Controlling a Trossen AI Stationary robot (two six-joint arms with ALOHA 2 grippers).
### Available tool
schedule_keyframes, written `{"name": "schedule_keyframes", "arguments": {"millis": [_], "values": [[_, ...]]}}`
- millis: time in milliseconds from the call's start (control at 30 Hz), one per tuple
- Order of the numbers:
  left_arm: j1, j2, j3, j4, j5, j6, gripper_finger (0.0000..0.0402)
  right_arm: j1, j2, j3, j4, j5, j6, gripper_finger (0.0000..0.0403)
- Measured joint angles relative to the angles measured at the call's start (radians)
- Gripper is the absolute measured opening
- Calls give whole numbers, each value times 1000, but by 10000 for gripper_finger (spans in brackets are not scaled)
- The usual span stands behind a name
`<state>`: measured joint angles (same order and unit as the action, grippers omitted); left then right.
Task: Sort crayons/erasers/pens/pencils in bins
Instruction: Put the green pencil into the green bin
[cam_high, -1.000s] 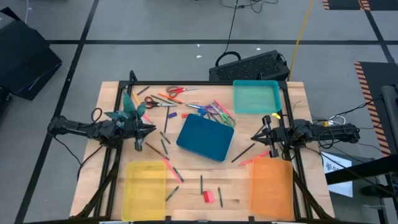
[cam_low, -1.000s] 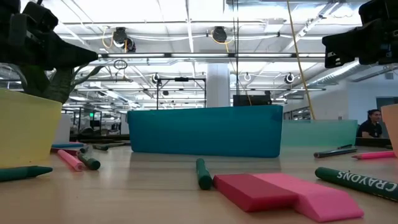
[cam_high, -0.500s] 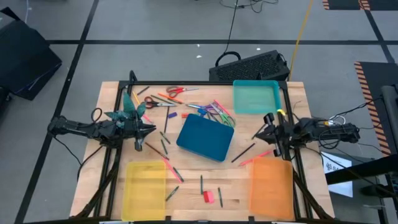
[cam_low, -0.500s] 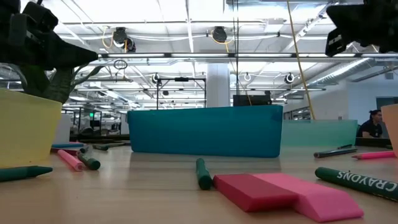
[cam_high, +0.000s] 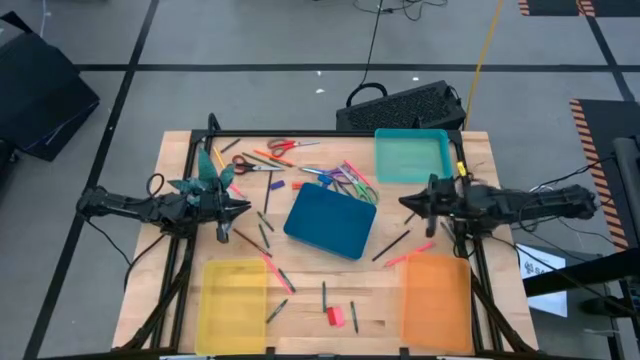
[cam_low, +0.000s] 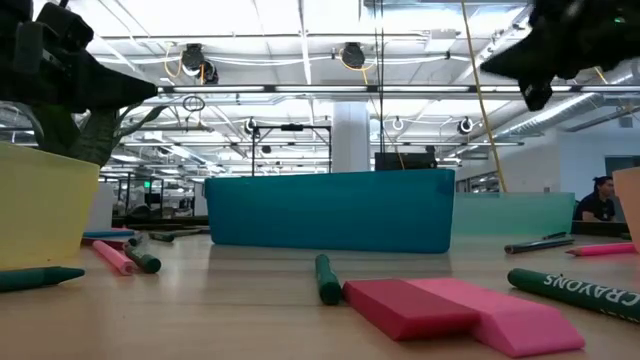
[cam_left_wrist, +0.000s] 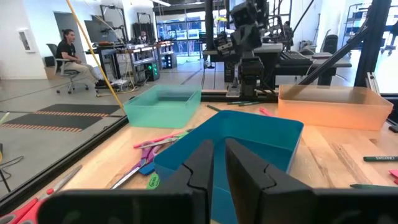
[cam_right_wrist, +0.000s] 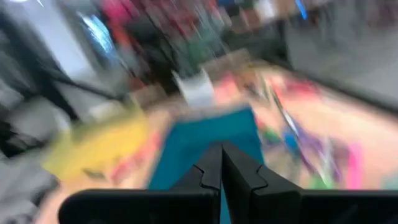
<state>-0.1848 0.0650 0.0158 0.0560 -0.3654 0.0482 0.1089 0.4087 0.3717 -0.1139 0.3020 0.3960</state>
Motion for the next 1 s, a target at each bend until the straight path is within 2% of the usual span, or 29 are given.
{"name": "schedule_keyframes", "arguments": {"millis": [67,200,333,433,500,667,1000], "values": [[0,0,0,0,0,0,44,6,138,123,-135,42,92,0],[0,0,0,0,0,0,44,6,425,386,-468,15,335,0],[0,0,0,0,0,0,44,-14,680,646,-797,-153,603,0],[0,0,0,0,0,0,44,-43,818,739,-1043,-341,865,0],[0,0,0,0,0,0,44,-46,871,744,-1111,-385,1005,0],[0,0,0,0,0,0,44,-65,930,679,-1178,-443,1200,21],[0,0,0,0,0,0,44,-203,905,478,-983,-298,1578,126]]}}
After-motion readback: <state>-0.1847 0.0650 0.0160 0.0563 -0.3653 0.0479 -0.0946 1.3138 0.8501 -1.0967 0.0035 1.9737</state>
